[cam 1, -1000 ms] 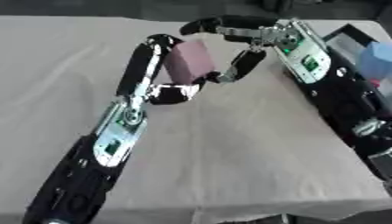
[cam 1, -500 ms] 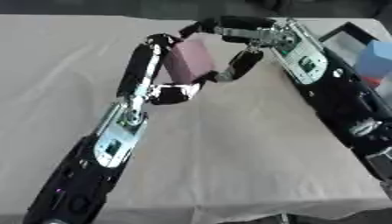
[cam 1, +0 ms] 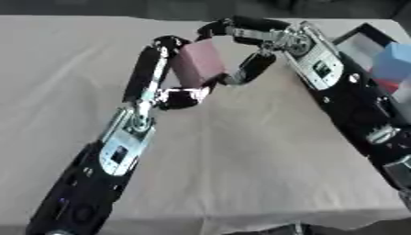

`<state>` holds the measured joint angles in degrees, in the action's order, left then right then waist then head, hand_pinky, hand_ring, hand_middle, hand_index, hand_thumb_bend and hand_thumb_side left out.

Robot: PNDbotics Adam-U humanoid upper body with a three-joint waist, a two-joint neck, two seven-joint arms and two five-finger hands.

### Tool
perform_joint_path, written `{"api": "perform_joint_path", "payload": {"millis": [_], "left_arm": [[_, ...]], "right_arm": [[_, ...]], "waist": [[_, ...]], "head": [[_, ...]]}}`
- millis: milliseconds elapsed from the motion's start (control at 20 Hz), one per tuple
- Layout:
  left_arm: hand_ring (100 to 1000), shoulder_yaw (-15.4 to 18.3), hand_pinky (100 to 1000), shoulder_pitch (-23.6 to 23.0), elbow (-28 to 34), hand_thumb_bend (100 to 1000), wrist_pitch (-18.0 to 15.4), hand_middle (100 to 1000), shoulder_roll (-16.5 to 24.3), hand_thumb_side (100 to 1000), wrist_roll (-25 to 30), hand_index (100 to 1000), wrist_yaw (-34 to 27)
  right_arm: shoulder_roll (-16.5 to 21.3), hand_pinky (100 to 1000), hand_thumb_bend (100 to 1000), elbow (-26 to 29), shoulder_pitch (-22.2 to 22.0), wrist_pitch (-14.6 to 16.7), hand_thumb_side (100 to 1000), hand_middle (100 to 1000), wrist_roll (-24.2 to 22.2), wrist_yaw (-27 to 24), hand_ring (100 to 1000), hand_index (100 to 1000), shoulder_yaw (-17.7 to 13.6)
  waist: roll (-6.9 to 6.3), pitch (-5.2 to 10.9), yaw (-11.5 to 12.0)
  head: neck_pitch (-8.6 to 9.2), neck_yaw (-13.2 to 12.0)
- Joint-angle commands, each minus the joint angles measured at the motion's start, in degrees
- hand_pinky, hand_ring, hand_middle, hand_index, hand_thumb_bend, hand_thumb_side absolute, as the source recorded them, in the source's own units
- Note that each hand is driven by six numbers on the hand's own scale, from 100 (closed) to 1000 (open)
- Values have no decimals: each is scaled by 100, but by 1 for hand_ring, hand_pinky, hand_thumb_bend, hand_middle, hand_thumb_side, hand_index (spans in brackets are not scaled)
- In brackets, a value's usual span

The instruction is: Pick up the objects with one hand, pass them to the other hand, and then place them into the box on the other side of the table.

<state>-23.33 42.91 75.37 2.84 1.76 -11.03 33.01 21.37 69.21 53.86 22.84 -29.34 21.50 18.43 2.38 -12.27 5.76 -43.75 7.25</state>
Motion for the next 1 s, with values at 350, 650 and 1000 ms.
{"api": "perform_joint_path", "payload": {"millis": [350,650,1000], "left_arm": [[498,-59,624,71,25,100,2,461,-146,139,-81,497,-42],[530,-45,646,57,-17,100,64,496,-150,145,-61,569,40],[597,-31,695,50,6,208,-78,590,-128,108,325,692,320]], "right_arm": [[26,946,100,124,114,-270,152,666,214,-543,1000,772,-77],[46,947,122,183,118,-338,222,628,124,-747,1000,733,-84],[70,947,153,223,135,-289,258,618,-45,-896,1000,716,-94]], "waist": [[-26,81,-13],[-31,81,-19],[-34,79,-18]], "head": [[-22,20],[-13,27],[-16,40]]}}
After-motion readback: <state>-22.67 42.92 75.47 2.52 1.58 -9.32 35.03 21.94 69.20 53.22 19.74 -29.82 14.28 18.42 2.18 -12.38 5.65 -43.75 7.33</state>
